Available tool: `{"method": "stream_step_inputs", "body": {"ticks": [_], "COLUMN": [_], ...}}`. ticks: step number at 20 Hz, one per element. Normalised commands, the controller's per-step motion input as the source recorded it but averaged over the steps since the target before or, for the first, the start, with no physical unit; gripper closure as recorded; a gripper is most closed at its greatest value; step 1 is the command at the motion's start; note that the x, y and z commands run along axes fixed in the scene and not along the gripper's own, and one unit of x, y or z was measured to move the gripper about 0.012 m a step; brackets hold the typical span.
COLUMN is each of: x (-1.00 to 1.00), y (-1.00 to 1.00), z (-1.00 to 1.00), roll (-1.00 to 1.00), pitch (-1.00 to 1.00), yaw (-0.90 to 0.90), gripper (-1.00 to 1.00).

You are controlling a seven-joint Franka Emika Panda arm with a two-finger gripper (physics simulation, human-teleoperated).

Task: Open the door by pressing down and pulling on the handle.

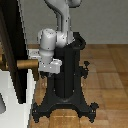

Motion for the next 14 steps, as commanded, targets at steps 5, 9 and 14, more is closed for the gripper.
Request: {"method": "stream_step_inputs", "body": {"ticks": [5,9,14], "x": [0.0,0.0,0.0], "y": [1.0,1.0,1.0], "z": [0.0,0.0,0.0], "roll": [0.0,0.0,0.0], "pitch": [0.0,0.0,0.0], "yaw": [0.0,0.0,0.0], "gripper": [-1.0,-1.0,-1.0]}}
